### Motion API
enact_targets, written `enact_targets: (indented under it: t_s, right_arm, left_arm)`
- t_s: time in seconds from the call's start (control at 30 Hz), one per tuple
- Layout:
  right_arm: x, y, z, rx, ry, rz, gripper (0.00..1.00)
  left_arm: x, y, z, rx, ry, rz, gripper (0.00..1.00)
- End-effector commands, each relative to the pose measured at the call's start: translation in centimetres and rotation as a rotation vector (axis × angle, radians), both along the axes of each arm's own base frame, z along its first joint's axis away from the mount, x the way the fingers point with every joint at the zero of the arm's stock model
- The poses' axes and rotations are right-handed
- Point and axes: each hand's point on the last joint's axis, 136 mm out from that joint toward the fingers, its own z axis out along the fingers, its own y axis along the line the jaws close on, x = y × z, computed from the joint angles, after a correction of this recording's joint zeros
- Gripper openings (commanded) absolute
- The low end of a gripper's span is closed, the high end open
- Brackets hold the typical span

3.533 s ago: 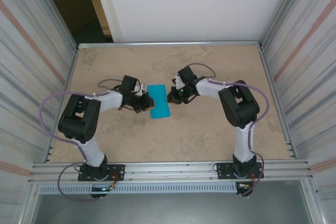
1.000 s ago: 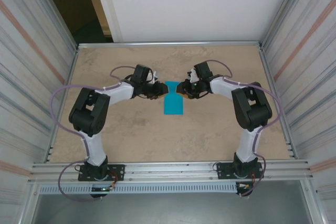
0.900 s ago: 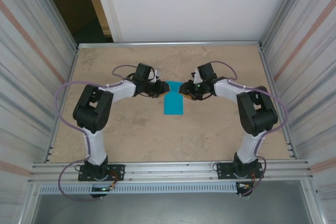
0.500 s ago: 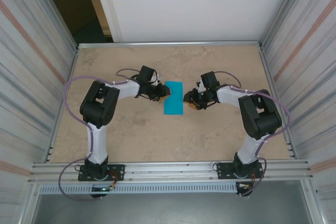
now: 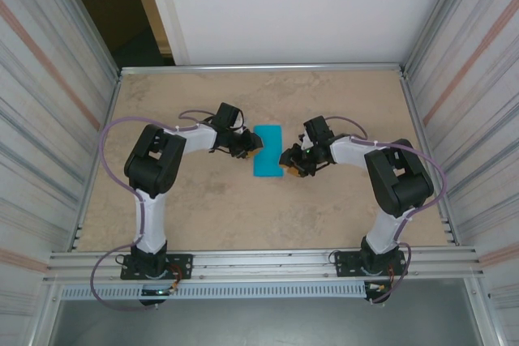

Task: Fold a paper plane with a square sheet of paper (pick it up from the middle)
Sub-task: Fold the triangle a second time at the center of the table.

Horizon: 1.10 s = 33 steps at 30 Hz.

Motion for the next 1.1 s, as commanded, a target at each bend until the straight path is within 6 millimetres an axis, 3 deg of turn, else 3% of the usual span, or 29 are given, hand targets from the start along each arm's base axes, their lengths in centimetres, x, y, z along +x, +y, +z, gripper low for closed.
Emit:
enact_targets:
  t_s: [0.0, 0.83, 0.87, 1.07]
  right_arm:
    - [-1.1, 0.3, 0.6, 0.013, 0.028, 0.001, 0.41]
    - [-0.9, 1.0, -0.2, 0.011, 0.039, 0.013, 0.38]
    - [-0.9, 1.0, -0.2, 0.012, 0.04, 0.014, 0.38]
    - [-0.9, 1.2, -0.6, 0.009, 0.055, 0.021, 0.39]
  left_arm:
    - [-1.7, 1.5, -3.0, 0.09, 0.115, 0.051, 0.29]
    - [-1.7, 1.9, -3.2, 0.104, 0.135, 0.068, 0.28]
    - [-2.0, 2.1, -4.3, 0.117, 0.158, 0.067, 0.28]
    - [-2.1, 2.1, -4.4, 0.118, 0.161, 0.066, 0.28]
